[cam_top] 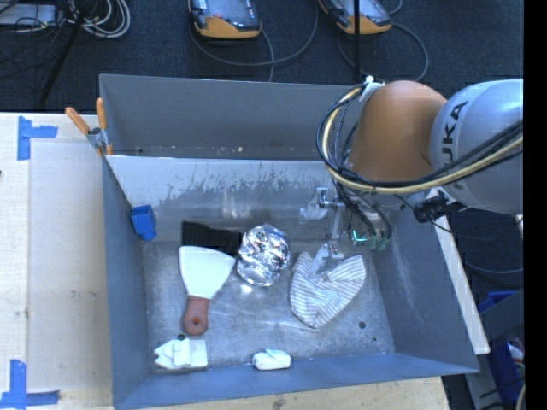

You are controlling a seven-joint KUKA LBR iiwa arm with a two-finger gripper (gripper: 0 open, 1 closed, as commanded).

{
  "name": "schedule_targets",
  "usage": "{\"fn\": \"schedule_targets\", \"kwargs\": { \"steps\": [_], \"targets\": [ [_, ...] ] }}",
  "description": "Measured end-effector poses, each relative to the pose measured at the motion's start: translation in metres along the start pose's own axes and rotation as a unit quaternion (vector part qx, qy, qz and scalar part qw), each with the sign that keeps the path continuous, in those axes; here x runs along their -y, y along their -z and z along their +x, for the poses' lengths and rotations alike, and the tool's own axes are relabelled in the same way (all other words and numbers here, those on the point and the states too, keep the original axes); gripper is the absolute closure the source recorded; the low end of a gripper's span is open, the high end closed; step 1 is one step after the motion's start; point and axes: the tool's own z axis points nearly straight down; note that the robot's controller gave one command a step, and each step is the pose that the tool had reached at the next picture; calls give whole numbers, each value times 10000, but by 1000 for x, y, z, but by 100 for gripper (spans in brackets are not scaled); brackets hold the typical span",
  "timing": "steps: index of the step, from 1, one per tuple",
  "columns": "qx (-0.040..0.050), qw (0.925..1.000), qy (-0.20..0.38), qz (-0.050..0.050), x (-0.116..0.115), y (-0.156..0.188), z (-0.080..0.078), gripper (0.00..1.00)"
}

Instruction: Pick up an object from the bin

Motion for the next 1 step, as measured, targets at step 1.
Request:
{"fn": "schedule_targets", "kwargs": {
  "steps": [1],
  "targets": [
    [39,10000,0,0,0,4,-2,0]
  ]
}}
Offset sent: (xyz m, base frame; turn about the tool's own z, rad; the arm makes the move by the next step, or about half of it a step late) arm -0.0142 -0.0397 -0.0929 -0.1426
